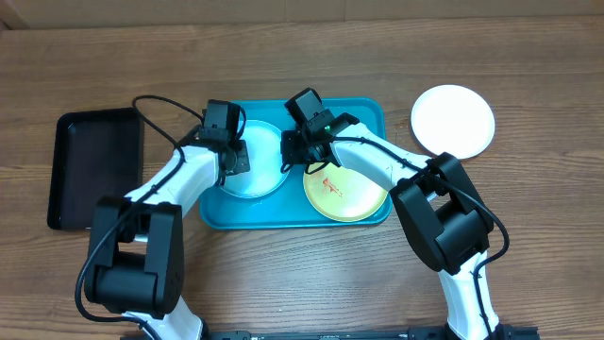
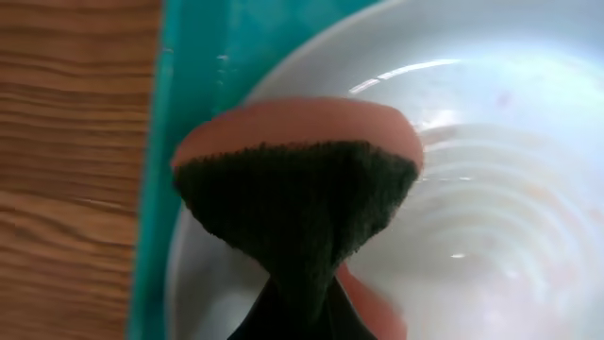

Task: Clean dirty plates on tray and stack at the side
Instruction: 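Scrub the light blue plate with the sponge in the left gripper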

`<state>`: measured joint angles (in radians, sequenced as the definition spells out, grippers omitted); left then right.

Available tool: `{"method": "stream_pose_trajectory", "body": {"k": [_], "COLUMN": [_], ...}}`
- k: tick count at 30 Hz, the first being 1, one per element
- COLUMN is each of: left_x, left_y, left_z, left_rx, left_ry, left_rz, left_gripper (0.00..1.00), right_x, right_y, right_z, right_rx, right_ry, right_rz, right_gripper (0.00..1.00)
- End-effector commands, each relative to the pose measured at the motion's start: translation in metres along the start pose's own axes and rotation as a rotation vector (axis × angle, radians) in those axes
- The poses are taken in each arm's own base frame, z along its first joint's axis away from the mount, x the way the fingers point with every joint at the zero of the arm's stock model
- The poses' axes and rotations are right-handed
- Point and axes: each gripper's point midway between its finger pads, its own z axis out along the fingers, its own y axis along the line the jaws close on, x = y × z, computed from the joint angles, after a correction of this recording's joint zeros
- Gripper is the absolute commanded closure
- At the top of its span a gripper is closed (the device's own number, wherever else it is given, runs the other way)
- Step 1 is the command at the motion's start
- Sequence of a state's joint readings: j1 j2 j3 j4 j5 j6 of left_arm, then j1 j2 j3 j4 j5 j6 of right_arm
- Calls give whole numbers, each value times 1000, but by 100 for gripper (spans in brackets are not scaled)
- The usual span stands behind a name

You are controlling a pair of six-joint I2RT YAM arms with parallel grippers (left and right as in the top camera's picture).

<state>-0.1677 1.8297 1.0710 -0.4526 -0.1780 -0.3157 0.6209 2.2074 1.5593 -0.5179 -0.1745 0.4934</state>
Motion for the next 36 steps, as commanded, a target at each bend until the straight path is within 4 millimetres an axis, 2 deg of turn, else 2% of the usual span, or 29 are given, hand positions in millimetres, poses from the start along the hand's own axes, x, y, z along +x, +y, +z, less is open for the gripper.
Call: {"method": "stream_pose_trajectory", "body": {"k": [1,3,5,8,10,13,17,21,25,27,28,29,31,33,36], "left_x": [-27,-36,-41,-41,-33,-13,10,22,22,20,20,20,19,17,9], "left_y": [9,2,-15,-52,-69,-80,-77,-72,-66,-64,-63,-62,-59,-54,-43], "left_z": [-9,-17,-22,-26,-24,-17,-2,12,17,18,18,18,19,21,23], "left_rx": [-62,-27,67,279,374,430,395,374,362,361,361,358,346,321,256], "left_ry": [-38,-39,-36,-5,51,161,255,299,302,300,299,298,292,273,243], "left_rz": [34,31,18,-64,-126,-184,-189,-170,-185,-191,-191,-192,-184,-149,-153], "left_gripper": [96,96,96,96,96,96,96,95,93,88,83,72,62,61,68], "right_x": [7,7,7,4,4,4,5,5,6,7,7,7,7,7,9], "right_y": [-4,-4,-4,-2,-2,-2,-3,-3,-3,-4,-4,-4,-4,-4,-5], "right_z": [0,0,0,0,0,0,0,0,0,0,0,0,0,0,0], "right_rx": [25,25,25,19,17,17,21,21,23,25,25,25,25,26,30], "right_ry": [14,14,13,5,2,2,8,9,12,15,15,15,15,16,22], "right_rz": [-8,-8,-9,-10,-11,-10,-9,-9,-8,-8,-7,-8,-8,-7,-6], "right_gripper": [96,96,96,96,96,96,96,96,96,96,96,96,96,96,96]}}
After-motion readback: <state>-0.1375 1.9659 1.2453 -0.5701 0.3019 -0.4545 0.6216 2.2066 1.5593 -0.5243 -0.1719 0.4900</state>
